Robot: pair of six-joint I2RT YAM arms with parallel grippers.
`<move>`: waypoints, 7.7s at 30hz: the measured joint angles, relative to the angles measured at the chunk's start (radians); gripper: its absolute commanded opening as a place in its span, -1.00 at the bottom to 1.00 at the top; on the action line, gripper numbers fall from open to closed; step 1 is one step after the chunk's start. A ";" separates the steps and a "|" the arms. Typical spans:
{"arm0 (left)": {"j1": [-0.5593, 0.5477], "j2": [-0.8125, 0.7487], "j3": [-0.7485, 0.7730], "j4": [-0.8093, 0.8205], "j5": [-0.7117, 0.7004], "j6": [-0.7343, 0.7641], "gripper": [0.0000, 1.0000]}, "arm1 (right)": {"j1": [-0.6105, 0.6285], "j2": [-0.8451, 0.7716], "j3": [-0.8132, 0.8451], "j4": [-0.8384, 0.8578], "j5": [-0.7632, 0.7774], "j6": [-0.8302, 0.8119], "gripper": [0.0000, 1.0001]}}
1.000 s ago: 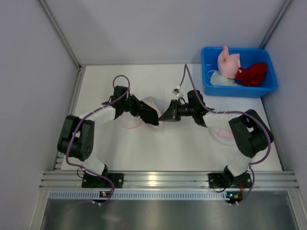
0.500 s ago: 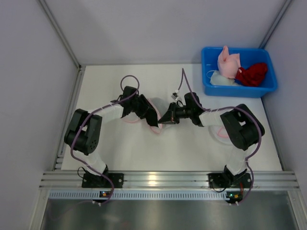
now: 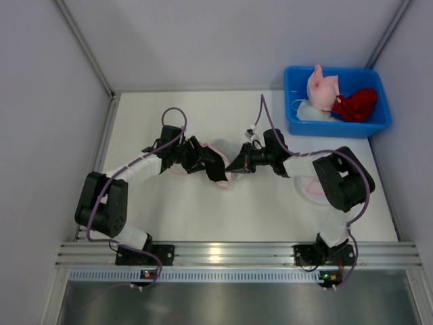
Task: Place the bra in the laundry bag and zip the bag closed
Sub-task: Adjust the bra in the laundry bag, then adjust the laundry bag at the center of the board, then close the laundry bag at the center of the board, then adjust the laundry bag at the center of the board.
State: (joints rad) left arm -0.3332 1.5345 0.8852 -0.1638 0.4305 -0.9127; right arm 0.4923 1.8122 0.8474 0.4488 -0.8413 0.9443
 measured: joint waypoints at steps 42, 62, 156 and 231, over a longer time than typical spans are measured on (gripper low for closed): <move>-0.173 0.105 0.114 -0.067 -0.214 0.175 -0.02 | -0.043 -0.138 -0.007 -0.301 -0.057 -0.287 -1.00; 0.075 0.062 0.090 -0.069 -0.345 0.333 0.19 | -0.122 -0.156 0.039 -0.683 0.035 -0.682 -1.00; -0.940 -0.264 -0.086 0.022 -0.979 1.726 -1.00 | -0.482 -0.365 0.182 -1.064 -0.089 -0.901 0.30; 0.028 0.292 0.454 -0.154 0.087 0.657 -0.12 | 0.015 -0.126 0.184 -0.825 -0.089 -0.791 -0.07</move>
State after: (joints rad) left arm -0.3054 1.8263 1.3396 -0.3180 0.5179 -0.2562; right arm 0.5072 1.6867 1.0317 -0.3763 -0.9302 0.1532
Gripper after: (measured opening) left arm 0.399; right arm 0.444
